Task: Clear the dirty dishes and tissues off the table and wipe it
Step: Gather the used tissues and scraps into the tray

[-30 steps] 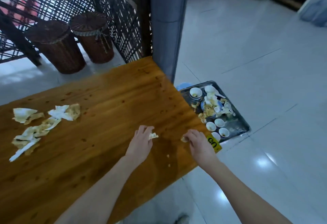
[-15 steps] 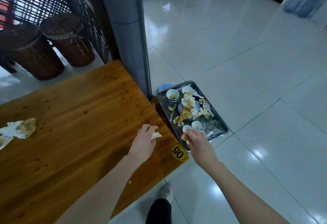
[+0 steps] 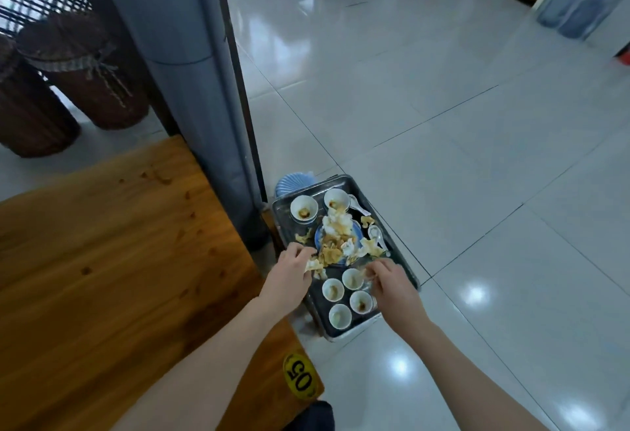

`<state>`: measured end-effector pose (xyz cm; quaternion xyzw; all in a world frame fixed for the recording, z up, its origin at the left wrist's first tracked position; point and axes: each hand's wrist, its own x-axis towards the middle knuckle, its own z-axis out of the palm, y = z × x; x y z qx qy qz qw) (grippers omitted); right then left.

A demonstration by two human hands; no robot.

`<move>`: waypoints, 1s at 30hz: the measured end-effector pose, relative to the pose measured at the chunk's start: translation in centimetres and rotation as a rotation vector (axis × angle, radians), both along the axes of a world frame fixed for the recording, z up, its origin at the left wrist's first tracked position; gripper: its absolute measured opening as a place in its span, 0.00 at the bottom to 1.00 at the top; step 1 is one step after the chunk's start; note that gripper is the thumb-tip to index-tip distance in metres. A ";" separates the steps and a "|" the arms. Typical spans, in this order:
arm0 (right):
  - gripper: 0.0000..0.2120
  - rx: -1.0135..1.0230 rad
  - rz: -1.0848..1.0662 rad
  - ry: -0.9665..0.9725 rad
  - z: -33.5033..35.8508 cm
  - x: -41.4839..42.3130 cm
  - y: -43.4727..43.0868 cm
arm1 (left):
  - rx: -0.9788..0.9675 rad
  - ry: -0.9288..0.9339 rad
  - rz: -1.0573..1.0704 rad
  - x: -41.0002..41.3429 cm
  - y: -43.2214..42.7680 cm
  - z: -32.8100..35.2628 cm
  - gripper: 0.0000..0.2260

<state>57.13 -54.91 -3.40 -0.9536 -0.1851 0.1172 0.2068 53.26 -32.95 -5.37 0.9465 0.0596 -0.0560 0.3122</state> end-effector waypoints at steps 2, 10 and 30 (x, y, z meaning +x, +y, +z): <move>0.16 0.003 -0.021 0.002 -0.2 1.5 -0.2 | -0.011 0.013 -0.007 1.7 -0.4 -0.2 0.19; 0.12 0.018 0.008 0.050 -2.2 7.3 -0.4 | -0.007 0.085 -0.012 6.8 -1.6 -1.7 0.19; 0.19 -0.108 0.363 0.280 -10.1 23.0 0.3 | -0.109 0.288 0.229 18.0 -5.4 -6.8 0.21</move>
